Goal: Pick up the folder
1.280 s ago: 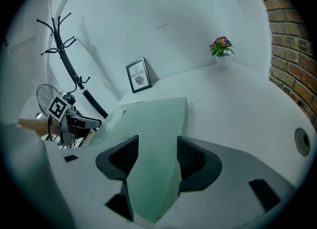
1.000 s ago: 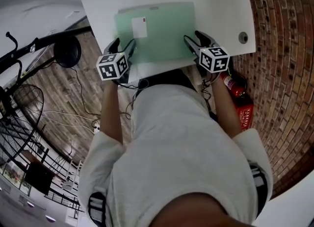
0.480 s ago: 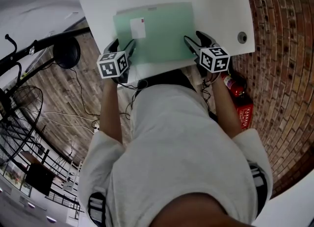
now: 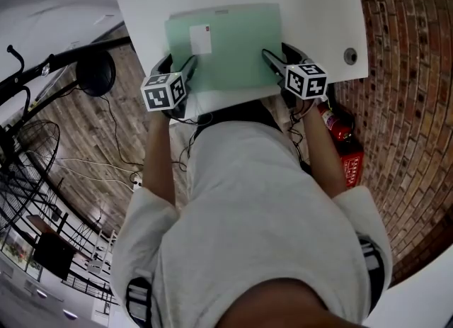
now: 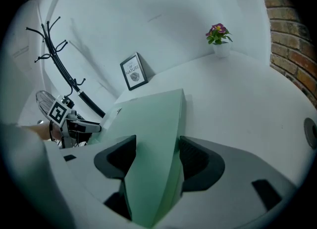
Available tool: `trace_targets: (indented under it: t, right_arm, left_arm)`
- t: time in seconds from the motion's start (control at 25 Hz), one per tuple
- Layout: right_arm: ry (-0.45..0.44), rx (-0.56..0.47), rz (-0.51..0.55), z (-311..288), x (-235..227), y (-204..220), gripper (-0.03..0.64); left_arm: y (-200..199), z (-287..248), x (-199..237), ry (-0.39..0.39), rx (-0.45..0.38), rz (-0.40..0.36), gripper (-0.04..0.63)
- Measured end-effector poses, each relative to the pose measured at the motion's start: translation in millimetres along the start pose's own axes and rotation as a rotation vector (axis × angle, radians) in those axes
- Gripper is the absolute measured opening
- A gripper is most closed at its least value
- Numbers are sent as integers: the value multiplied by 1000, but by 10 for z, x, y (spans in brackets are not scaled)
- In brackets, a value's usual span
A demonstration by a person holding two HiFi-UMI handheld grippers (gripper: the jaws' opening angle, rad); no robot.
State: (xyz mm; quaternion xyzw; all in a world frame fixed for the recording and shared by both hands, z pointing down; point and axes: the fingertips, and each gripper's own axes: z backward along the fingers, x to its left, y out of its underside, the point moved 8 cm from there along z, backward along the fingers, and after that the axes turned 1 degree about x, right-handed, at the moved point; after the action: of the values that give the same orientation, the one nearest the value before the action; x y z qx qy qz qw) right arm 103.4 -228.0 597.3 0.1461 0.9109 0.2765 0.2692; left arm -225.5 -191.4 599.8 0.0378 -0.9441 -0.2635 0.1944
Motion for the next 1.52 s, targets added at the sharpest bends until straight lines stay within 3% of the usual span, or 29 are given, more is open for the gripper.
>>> trace_targets:
  t: [1.16, 1.52]
  right_arm:
    - [44, -3, 66, 97, -3, 35, 261]
    - [64, -20, 91, 245, -28, 56, 256]
  left_arm:
    - [24, 50, -174, -78, -38, -5, 295]
    - [29, 63, -313, -90, -38, -68, 293]
